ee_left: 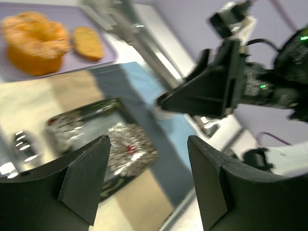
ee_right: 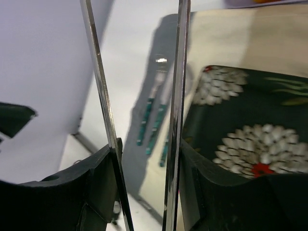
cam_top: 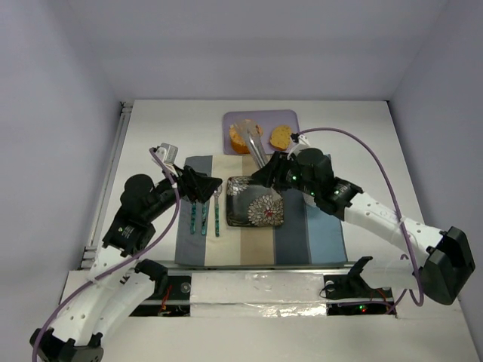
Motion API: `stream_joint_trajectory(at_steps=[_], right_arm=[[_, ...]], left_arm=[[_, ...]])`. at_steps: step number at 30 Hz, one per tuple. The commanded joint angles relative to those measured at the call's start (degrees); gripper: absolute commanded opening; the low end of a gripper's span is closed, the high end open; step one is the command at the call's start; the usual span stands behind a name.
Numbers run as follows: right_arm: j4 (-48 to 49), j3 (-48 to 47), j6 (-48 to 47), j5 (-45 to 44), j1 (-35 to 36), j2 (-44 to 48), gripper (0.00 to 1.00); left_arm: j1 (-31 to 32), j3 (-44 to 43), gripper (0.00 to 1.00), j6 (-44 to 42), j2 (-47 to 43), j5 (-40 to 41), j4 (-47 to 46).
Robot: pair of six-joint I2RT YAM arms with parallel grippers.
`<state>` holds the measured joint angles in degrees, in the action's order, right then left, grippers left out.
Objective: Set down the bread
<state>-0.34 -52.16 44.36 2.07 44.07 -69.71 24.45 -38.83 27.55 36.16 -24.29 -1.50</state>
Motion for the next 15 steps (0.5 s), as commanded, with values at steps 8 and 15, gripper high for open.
stream_joint_trajectory(at_steps=[8,15], right_arm=[[-13.1,-5.6,-9.6,4.2,-9.7,-3.0,0.52],[-16.3,-12.5,-12.8,6.5,-15.4,-12.2,0.53]], left_arm=[[0.4,-0.2,0.62,-8.0,-2.0,9.7,8.0],[0.4,3.8,0.62,-8.4,-3.9,7.9,7.3]])
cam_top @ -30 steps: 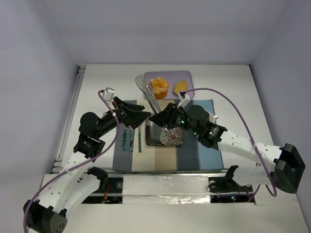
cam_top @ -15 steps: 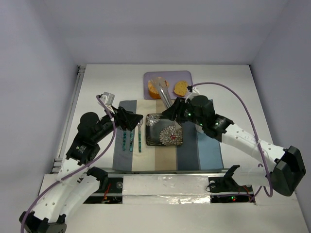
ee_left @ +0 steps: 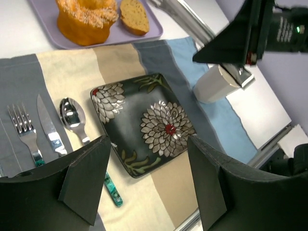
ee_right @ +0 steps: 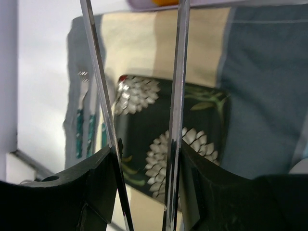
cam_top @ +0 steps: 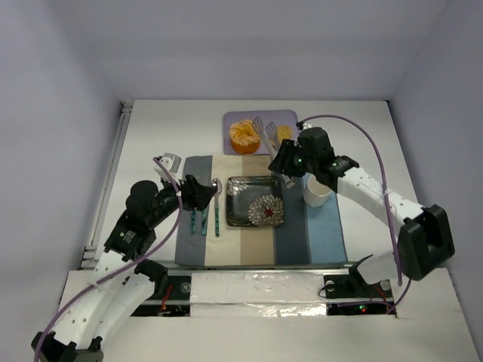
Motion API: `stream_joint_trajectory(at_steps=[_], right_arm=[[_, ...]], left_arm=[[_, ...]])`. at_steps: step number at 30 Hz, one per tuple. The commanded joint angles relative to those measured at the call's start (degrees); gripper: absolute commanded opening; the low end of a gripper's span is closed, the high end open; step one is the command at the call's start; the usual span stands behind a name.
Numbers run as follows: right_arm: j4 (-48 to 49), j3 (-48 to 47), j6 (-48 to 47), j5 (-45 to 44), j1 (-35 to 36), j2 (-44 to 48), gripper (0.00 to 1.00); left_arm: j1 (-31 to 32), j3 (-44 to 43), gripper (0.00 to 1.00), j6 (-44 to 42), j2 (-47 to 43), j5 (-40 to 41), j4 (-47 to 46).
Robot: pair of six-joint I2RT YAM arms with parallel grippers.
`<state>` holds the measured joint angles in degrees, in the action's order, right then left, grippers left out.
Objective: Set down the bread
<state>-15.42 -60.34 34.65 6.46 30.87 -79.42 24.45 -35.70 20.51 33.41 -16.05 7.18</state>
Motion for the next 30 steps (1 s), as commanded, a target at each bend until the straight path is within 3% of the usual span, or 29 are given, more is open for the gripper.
stream_joint_trajectory(at_steps=[1,13,26,30], right_arm=[[-1.4,-5.0,-3.4,2.6,-2.8,-3.5,0.53],[-7.4,-20.7,-6.8,5.1,-5.8,-19.5,0.54],[-5.4,-21.0,-6.4,9.0,-5.8,-24.8,0.55],[-3.8,-20.2,-5.9,11.8,-5.8,-24.9,0.49]], left_arm=[[0.4,1.0,0.62,-1.2,-1.8,-0.4,-1.6],[0.4,1.3,0.62,-1.2,-4.7,0.0,-1.9],[0.4,1.2,0.61,-1.6,-4.9,-0.3,-2.0],[0.4,1.3,0.61,-1.6,-4.8,-0.3,-2.0]])
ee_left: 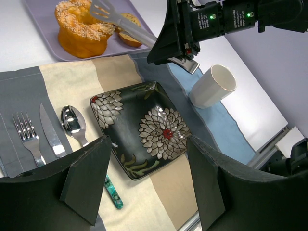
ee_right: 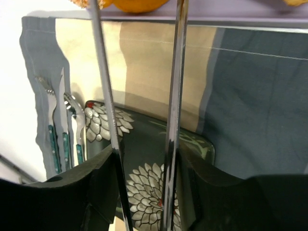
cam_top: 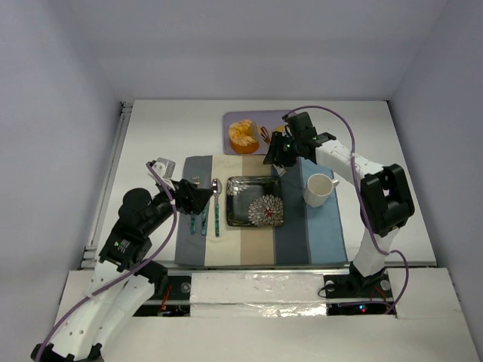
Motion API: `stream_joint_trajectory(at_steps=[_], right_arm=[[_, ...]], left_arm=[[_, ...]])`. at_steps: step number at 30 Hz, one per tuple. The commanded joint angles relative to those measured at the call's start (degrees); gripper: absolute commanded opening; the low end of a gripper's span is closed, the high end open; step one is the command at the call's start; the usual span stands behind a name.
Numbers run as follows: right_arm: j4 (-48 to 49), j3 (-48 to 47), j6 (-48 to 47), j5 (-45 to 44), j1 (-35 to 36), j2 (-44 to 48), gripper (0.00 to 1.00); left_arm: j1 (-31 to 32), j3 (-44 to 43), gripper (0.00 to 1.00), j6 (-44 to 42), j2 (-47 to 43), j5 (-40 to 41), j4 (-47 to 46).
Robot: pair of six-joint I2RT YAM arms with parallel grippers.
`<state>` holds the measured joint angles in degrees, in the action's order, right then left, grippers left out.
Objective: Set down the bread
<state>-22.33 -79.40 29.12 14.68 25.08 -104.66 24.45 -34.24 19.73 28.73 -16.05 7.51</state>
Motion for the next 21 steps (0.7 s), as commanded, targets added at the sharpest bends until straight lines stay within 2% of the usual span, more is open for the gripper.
stream_joint_trajectory(at_steps=[1,3,4,7,9,14,21], right_arm=[[3.5,-0.9,-0.1,4.1,0.0,0.4,0.47],[3.8,-0.5,0.0,4.0,0.0,0.6,0.42],[3.8,-0.4,0.1,4.0,0.0,0.8,0.36],[5.0,1.4,0.8,3.2,0.0,2.2,0.26],[5.7,1.9,1.5,3.1,0.0,3.8,0.23],[9.6,3.6,4.0,6.1,0.0,9.2,0.17],[11.6,9.8,6.9,10.0,0.0,19.0,0.17]], left_arm=[[0.4,-0.3,0.61,-0.9,-0.2,-0.1,-2.4],[0.4,-0.2,0.61,-0.9,-0.1,0.0,-2.3],[0.4,-0.2,0.61,-0.8,-0.1,-0.2,-2.4],[0.4,-0.3,0.6,-0.9,-0.1,-0.3,-2.5],[0.4,-0.2,0.61,-0.8,-0.1,-0.3,-2.5],[0.4,-0.3,0.6,-0.8,0.0,-0.2,-2.5],[0.4,-0.1,0.6,-0.7,-0.5,-0.2,-2.7]])
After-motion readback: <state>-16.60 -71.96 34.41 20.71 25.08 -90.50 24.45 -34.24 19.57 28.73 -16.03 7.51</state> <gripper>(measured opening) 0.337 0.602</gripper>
